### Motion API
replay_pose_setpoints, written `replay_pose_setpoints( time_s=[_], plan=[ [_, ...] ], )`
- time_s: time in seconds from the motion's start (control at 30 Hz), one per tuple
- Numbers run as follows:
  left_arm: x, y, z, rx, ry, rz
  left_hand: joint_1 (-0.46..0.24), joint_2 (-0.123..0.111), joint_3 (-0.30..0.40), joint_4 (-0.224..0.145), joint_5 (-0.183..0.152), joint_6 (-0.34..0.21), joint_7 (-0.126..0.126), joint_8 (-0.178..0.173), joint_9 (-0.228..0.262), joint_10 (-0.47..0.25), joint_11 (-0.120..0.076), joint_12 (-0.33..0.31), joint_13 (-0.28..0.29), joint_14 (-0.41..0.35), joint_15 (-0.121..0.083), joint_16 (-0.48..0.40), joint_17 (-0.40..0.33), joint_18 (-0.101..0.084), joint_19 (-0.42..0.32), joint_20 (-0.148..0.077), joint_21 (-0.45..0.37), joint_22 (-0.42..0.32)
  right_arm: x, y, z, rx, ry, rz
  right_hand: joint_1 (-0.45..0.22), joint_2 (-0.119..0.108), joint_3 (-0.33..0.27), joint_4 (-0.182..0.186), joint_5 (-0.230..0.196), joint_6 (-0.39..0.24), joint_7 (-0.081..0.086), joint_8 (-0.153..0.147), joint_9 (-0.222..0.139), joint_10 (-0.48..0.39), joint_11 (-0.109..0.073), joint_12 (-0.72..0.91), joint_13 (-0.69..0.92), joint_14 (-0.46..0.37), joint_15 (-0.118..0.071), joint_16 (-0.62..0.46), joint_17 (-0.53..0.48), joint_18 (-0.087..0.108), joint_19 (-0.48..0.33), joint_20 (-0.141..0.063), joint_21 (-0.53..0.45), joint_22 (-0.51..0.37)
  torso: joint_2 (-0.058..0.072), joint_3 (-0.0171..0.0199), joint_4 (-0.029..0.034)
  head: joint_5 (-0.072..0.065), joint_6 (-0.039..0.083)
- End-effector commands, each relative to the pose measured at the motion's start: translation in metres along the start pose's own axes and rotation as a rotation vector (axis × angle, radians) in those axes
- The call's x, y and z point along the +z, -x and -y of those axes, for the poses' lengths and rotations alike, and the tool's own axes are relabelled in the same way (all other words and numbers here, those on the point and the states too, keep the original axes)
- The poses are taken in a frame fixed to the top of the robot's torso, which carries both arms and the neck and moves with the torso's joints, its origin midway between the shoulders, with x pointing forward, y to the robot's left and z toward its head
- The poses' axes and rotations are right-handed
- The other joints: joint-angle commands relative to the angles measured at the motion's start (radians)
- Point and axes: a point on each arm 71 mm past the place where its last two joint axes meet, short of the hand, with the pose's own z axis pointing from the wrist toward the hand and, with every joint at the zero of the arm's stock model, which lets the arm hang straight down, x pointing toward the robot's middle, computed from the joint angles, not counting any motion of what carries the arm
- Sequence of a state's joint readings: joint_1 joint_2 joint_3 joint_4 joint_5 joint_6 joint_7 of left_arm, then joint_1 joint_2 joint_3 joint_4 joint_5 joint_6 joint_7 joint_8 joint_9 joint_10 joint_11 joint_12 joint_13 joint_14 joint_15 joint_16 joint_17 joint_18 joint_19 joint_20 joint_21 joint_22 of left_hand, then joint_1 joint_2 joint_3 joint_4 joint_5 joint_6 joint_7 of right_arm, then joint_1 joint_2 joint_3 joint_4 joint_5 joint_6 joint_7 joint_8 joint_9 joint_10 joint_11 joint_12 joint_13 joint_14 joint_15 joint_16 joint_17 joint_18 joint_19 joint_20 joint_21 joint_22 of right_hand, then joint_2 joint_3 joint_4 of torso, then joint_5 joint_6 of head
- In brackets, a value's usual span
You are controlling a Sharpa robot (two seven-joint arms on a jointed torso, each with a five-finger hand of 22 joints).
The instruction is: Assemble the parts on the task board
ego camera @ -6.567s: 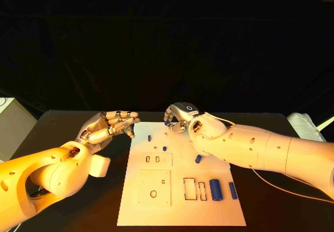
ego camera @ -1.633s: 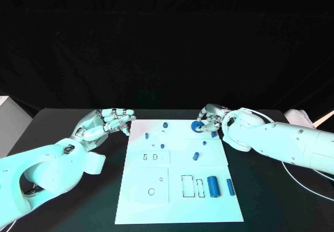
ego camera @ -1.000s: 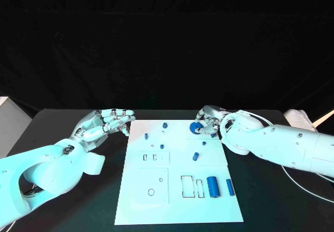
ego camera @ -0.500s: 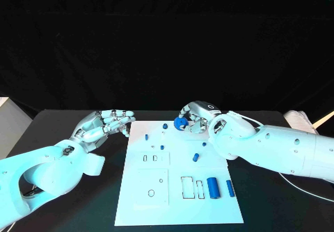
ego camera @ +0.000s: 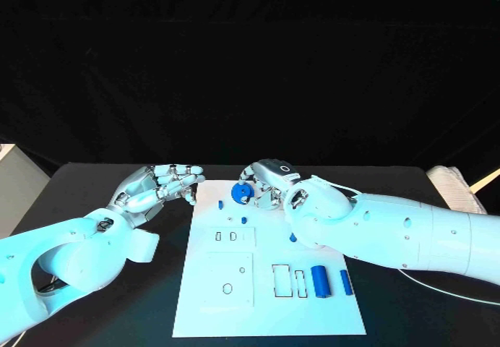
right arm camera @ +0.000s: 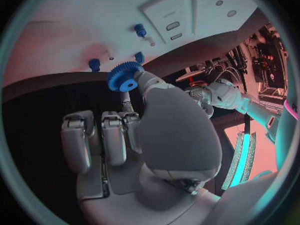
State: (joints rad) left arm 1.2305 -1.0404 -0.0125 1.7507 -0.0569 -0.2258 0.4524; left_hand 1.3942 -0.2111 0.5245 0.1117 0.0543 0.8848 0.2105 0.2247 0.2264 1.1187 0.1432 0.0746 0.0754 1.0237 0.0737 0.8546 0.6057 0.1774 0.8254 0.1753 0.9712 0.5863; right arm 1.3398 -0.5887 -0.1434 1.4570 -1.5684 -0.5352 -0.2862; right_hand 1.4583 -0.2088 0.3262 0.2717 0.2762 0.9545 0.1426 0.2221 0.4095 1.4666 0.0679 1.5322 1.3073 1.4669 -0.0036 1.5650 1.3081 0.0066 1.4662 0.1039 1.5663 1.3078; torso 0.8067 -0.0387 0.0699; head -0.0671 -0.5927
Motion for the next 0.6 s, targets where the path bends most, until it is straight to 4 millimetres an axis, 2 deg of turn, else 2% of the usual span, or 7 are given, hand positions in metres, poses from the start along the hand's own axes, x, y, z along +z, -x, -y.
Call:
replay_pose_setpoints(
  time_s=[0.03, 0.23, 0.37, 0.6],
  plan=[
    [0.001, -0.003, 0.001, -0.007, -0.007, -0.023, 0.0, 0.008, 0.007, 0.001, -0.003, -0.009, 0.001, -0.006, 0.001, -0.007, 0.002, -0.005, 0.001, -0.008, 0.001, 0.003, -0.001, 0.005, -0.009, 0.0, 0.007, 0.001, 0.004, -0.005, -0.003, -0.033, 0.015, -0.011, -0.004, -0.004, 0.005, -0.001, -0.003, 0.008, -0.002, -0.001, 0.002, 0.071, -0.009, 0.004, 0.229, 0.104, -0.008, 0.006, 0.263, -0.007, 0.105, -0.01, 0.005, 0.263, 0.001, 0.0008, -0.0003, 0.001, -0.002],
    [0.001, -0.004, 0.001, -0.007, -0.007, -0.024, 0.0, 0.008, 0.007, 0.001, -0.003, -0.009, 0.001, -0.006, 0.001, -0.007, 0.002, -0.005, 0.001, -0.008, 0.001, 0.003, -0.001, 0.005, -0.009, 0.0, 0.007, 0.001, 0.008, -0.014, -0.006, -0.043, 0.011, -0.044, -0.006, -0.006, 0.008, -0.001, -0.008, 0.007, -0.002, -0.002, 0.001, 0.072, -0.009, 0.004, 0.229, 0.104, -0.008, 0.006, 0.263, -0.007, 0.105, -0.01, 0.005, 0.263, 0.001, 0.0013, 0.0002, 0.001, -0.006],
    [0.001, -0.003, 0.001, -0.007, -0.007, -0.024, 0.0, 0.008, 0.007, 0.001, -0.003, -0.009, 0.001, -0.006, 0.001, -0.007, 0.002, -0.005, 0.001, -0.008, 0.001, 0.003, -0.001, 0.005, -0.009, 0.0, 0.007, 0.001, 0.01, -0.017, -0.004, -0.052, 0.001, -0.062, -0.007, -0.007, 0.009, -0.001, -0.01, 0.007, -0.002, -0.003, 0.001, 0.072, -0.009, 0.004, 0.229, 0.104, -0.008, 0.006, 0.263, -0.007, 0.105, -0.01, 0.005, 0.263, 0.001, 0.0028, -0.0025, 0.005, -0.008],
    [0.001, -0.003, 0.001, -0.007, -0.006, -0.024, 0.0, 0.008, 0.007, 0.001, -0.003, -0.009, 0.001, -0.006, 0.001, -0.007, 0.002, -0.005, 0.001, -0.008, 0.001, 0.003, -0.001, 0.005, -0.009, 0.0, 0.007, 0.001, 0.011, -0.021, 0.0, -0.084, -0.034, -0.09, -0.017, -0.013, 0.011, 0.0, -0.018, 0.007, -0.001, -0.005, -0.001, 0.071, -0.008, 0.003, 0.228, 0.104, -0.007, 0.006, 0.263, -0.007, 0.105, -0.01, 0.005, 0.263, 0.0, 0.0033, -0.0019, 0.006, -0.01]
  ],
)
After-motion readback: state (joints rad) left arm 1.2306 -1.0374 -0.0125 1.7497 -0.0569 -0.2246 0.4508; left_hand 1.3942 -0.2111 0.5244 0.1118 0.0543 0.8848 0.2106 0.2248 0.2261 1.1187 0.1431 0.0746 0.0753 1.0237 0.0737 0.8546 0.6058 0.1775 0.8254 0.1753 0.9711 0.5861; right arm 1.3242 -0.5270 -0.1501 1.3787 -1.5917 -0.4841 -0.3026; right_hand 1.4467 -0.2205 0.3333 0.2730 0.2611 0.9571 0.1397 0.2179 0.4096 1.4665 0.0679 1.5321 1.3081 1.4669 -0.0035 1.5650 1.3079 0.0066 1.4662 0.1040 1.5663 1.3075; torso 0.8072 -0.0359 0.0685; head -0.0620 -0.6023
